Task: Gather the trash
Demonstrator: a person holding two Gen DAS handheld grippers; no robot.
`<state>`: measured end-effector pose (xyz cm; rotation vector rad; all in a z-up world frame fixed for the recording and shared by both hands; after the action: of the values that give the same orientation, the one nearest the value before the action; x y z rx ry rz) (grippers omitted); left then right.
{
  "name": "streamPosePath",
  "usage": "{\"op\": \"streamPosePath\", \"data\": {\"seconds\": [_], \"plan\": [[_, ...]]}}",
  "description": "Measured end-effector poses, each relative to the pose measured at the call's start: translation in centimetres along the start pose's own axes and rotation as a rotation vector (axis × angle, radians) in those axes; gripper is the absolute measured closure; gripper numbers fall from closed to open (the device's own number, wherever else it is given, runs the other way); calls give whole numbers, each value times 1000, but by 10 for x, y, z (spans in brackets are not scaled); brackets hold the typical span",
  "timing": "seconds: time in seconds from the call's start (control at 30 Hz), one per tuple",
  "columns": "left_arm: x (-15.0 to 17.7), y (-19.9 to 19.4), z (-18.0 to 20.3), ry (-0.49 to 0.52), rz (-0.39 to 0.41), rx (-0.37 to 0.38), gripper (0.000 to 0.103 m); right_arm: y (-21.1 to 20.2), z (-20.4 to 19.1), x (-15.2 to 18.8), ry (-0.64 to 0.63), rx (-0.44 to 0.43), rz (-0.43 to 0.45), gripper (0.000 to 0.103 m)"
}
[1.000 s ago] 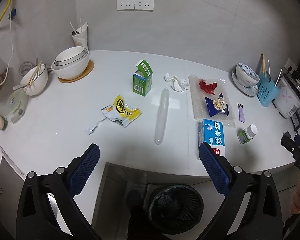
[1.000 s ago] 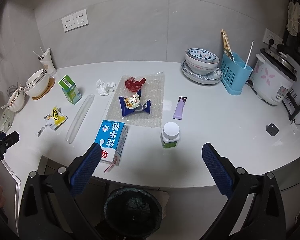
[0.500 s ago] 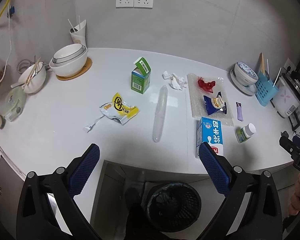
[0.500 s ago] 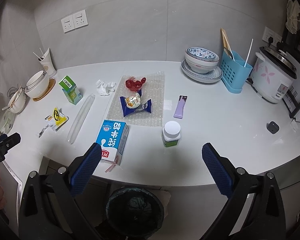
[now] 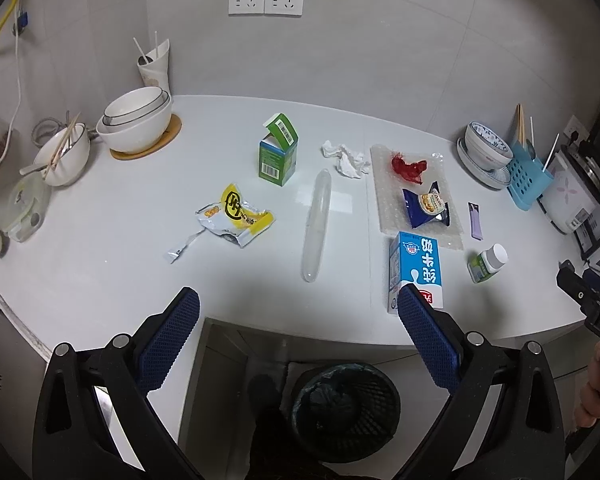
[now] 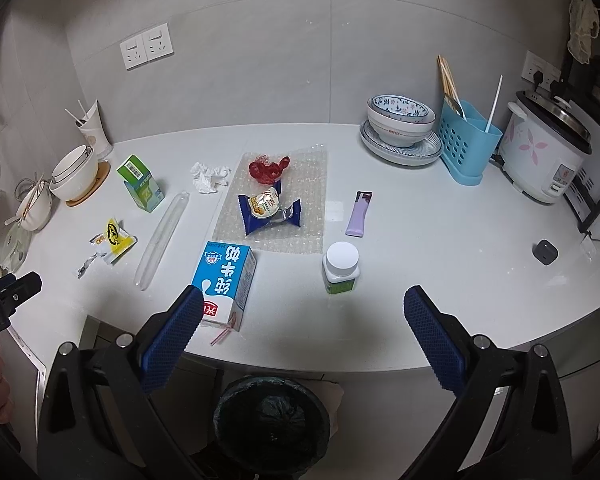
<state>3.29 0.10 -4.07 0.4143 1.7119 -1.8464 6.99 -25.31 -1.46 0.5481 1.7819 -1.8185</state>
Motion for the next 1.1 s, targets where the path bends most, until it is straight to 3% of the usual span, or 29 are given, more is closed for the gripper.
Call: {"op": "streamPosePath", "data": {"seconds": [1.1], "plan": [[3,0,13,12,-12,9,6,-4,7,0,1,5,10,7]]}}
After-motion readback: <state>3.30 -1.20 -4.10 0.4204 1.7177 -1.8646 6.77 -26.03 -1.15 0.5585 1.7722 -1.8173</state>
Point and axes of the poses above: each gripper's, at about its wrist camera, not at the fingertips, and y roughly the way its jaws point, z to its right, x to its underside, the point moved 6 cm from there along y, roughly the way its jaws point, and after that the axes turned 3 degrees about -y, right-handed, at the moved point
